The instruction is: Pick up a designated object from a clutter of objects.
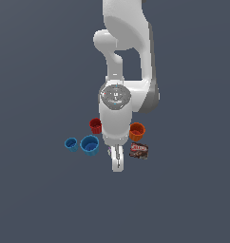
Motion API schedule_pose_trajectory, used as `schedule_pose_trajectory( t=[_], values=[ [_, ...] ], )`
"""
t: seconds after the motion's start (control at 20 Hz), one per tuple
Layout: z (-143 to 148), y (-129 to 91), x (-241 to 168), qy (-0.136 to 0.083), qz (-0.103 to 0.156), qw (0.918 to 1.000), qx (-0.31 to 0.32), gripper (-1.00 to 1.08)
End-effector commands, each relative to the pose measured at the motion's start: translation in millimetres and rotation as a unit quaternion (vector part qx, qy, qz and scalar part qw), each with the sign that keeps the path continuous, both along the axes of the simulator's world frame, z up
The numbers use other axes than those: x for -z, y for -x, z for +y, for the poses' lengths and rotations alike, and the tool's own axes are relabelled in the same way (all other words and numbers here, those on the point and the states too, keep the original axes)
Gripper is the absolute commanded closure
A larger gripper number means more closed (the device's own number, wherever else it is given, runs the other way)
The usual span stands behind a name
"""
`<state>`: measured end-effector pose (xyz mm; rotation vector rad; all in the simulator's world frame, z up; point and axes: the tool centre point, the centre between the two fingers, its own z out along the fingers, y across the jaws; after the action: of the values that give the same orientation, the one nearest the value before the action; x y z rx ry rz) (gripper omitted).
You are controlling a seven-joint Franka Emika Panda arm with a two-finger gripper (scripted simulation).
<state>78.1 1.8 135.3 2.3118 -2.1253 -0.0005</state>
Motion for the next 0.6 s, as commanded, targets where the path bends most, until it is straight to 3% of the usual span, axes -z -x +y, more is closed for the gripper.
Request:
schedule_pose_trajectory(
  t=[0.0,0.55],
  values=[
    [6.2,-3.9,-27.9,0.0,-0.001,1.0,0.0,1.08],
    [34.2,-22.1,-147.5,0.001,-0.001,1.0,0.0,1.08]
  ],
)
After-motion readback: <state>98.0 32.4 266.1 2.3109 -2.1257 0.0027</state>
